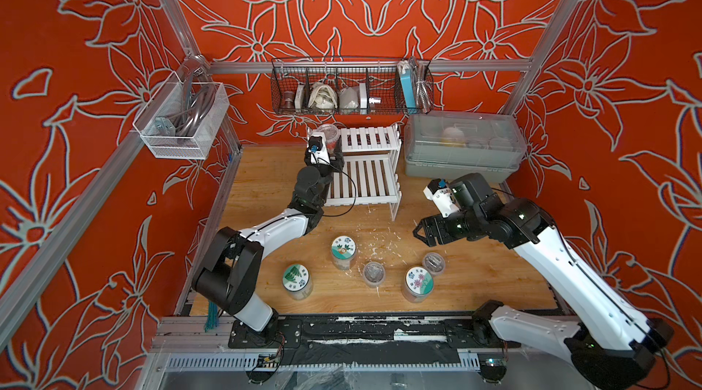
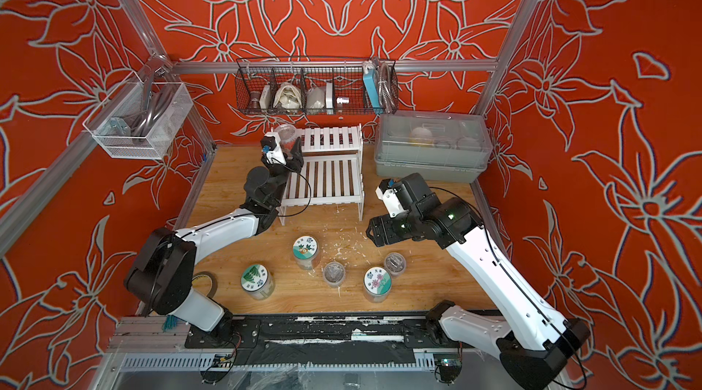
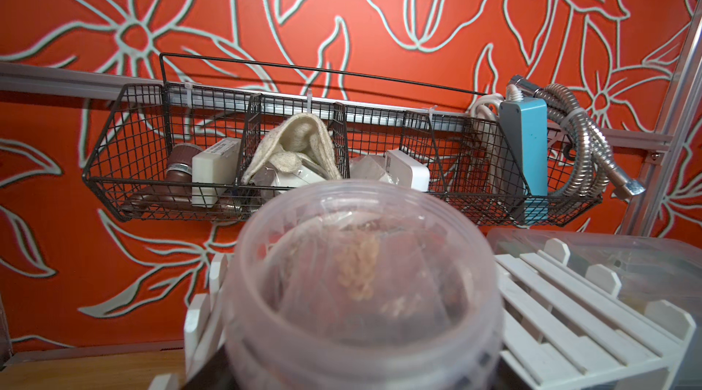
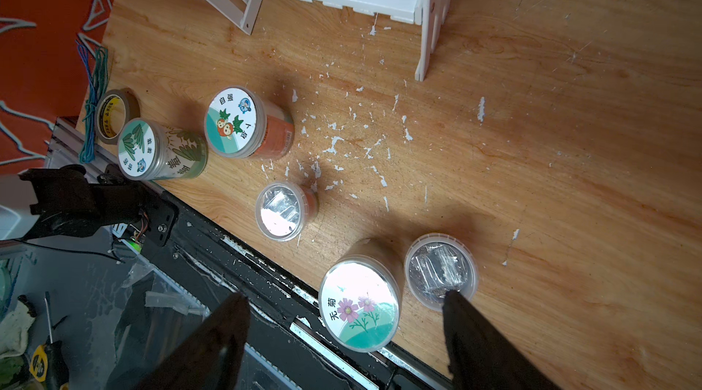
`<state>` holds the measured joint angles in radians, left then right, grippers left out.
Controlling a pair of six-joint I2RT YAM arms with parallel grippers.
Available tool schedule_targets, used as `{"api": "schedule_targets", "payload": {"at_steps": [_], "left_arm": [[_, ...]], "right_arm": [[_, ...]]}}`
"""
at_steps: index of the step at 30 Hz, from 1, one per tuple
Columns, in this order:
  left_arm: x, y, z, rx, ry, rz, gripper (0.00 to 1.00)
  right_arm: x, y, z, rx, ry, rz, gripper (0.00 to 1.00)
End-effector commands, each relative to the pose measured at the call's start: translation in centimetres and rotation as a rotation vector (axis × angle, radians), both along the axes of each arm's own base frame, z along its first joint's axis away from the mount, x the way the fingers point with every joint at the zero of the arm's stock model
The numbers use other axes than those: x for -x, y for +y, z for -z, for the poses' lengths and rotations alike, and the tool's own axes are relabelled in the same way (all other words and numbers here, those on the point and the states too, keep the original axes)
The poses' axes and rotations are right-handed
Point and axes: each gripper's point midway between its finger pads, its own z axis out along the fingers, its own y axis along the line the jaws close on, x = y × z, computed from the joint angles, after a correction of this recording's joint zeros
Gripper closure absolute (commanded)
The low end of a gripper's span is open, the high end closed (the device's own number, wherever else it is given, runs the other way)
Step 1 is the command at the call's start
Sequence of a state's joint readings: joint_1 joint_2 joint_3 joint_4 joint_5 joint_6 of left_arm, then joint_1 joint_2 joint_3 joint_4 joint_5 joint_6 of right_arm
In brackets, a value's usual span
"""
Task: Place the seed container on the shelf
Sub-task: Place the seed jar on the shelf.
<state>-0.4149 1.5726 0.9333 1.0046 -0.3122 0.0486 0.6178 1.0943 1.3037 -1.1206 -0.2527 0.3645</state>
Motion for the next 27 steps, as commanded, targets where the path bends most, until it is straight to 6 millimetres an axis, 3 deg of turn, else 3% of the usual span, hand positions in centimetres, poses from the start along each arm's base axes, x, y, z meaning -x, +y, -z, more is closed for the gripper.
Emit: {"api": "schedule_targets", "payload": {"at_steps": [1, 15, 27], "left_arm": [[-0.7, 0.6, -0.2, -0.008, -0.004, -0.031, 0.38], [-2.4, 2.1, 1.4, -0.004, 0.043, -0.092, 0.36], [-3.3, 2.2, 2.8, -0.031, 0.075, -0.103, 0.34]], "right_arm": [[0.1, 0.1, 0.4, -0.001, 0.007, -0.015, 0.17], [0.3, 0.7, 1.7, -0.019, 0.043, -0.022, 0.17], [0.1, 0.7, 1.6, -0.010, 0.035, -0.032, 0.17]]}}
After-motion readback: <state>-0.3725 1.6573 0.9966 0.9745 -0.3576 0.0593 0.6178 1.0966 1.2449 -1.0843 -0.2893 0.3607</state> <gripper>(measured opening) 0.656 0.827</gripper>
